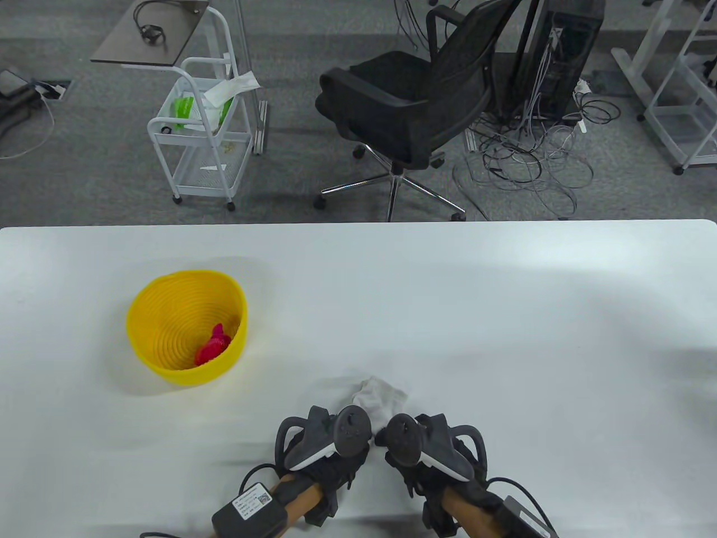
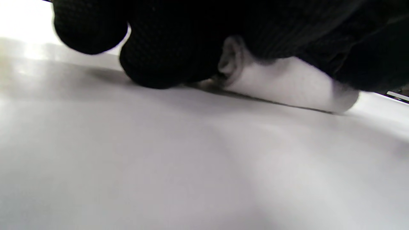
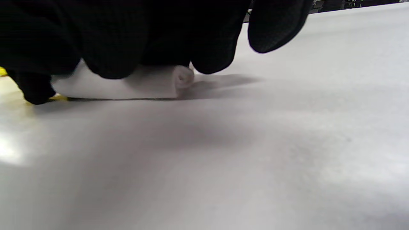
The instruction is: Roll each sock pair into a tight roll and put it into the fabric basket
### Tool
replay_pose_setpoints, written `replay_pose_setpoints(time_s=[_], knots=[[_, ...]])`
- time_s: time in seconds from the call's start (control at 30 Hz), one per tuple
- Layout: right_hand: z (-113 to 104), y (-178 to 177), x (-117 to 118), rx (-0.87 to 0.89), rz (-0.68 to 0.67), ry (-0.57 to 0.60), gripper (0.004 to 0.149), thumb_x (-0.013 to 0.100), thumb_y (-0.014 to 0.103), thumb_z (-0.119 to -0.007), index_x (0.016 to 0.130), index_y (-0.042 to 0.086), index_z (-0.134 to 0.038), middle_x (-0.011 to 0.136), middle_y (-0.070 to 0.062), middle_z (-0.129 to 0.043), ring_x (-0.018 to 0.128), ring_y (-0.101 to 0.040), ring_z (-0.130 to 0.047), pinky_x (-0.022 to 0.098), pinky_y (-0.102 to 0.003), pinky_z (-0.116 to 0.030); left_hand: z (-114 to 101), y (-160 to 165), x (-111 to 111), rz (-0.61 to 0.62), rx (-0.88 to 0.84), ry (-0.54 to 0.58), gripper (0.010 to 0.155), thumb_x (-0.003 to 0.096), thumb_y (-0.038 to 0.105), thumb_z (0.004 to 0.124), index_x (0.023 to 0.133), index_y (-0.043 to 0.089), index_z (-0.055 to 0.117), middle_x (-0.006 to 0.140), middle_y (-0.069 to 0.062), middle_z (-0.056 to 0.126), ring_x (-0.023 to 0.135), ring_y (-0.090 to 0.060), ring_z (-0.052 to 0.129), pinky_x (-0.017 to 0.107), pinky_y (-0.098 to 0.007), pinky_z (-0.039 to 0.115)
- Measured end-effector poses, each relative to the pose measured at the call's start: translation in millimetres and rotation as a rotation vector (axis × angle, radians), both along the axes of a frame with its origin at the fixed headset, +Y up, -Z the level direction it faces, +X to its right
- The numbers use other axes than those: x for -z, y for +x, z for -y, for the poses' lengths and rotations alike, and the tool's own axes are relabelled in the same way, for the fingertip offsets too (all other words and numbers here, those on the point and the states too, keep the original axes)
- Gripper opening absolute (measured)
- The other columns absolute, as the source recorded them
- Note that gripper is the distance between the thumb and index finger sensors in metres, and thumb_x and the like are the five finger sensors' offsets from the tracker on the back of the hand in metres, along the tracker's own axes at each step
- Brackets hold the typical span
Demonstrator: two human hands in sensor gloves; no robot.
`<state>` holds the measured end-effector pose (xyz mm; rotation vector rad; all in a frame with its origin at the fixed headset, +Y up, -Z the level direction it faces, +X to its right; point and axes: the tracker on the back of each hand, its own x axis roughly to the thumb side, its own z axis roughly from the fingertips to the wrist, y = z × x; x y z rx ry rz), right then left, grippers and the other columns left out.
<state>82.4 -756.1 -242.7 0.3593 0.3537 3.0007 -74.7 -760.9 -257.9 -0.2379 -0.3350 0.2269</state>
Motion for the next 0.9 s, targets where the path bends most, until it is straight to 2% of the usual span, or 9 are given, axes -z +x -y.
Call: replay_pose_setpoints(time_s=[0.1, 0.23, 0.37, 0.67, 0.9], knots=[[4.6, 1.4, 1.9, -0.024, 0.011, -0.006, 0.051, 0.039, 0.044, -0.086, 0.089, 0.040, -0.075, 0.097, 0.013, -0.080, 0.091, -0.017, -0.081, 0.068, -0.052, -0.068, -3.6, -4.0, 1.3, -0.019, -0.025, -0.004, 0.049, 0.0381, 0.047, 0.078, 0.079, 0.025, 0.093, 0.075, -0.005, 0.095, 0.050, -0.023, 0.099, 0.045, -0.046, 0.079], [5.8, 2.0, 2.6, -0.007, 0.026, -0.010, 0.051, 0.040, 0.044, -0.085, 0.089, 0.040, -0.074, 0.097, 0.014, -0.080, 0.091, -0.017, -0.081, 0.068, -0.052, -0.067, -12.0, -5.6, -0.6, -0.036, -0.023, 0.062, 0.051, 0.0368, 0.048, 0.081, 0.084, 0.031, 0.089, 0.080, -0.004, 0.090, 0.054, -0.022, 0.097, 0.049, -0.046, 0.077], [4.8, 2.6, 2.7, 0.001, 0.038, -0.011, 0.049, 0.042, 0.043, -0.082, 0.090, 0.041, -0.074, 0.096, 0.014, -0.079, 0.090, -0.016, -0.081, 0.068, -0.052, -0.067, -16.1, -5.0, -2.1, -0.026, -0.034, 0.077, 0.047, 0.0358, 0.049, 0.083, 0.077, 0.033, 0.097, 0.078, -0.003, 0.093, 0.053, -0.023, 0.098, 0.048, -0.046, 0.078], [4.4, 5.7, 5.3, 0.046, 0.073, -0.021, 0.045, 0.043, 0.041, -0.079, 0.088, 0.042, -0.075, 0.094, 0.015, -0.082, 0.088, -0.014, -0.082, 0.068, -0.051, -0.067, -4.3, -2.3, -2.6, 0.010, 0.049, 0.025, 0.055, 0.0321, 0.051, 0.089, 0.083, 0.030, 0.091, 0.078, -0.001, 0.093, 0.052, -0.020, 0.098, 0.047, -0.045, 0.079], [3.9, 7.6, 6.5, 0.058, 0.074, -0.024, 0.044, 0.043, 0.043, -0.078, 0.087, 0.042, -0.076, 0.093, 0.015, -0.084, 0.089, -0.015, -0.082, 0.068, -0.051, -0.067, -1.0, -1.4, -0.7, 0.004, 0.021, 0.041, 0.047, 0.0355, 0.042, 0.087, 0.080, 0.028, 0.091, 0.072, -0.002, 0.095, 0.047, -0.019, 0.100, 0.044, -0.044, 0.081]])
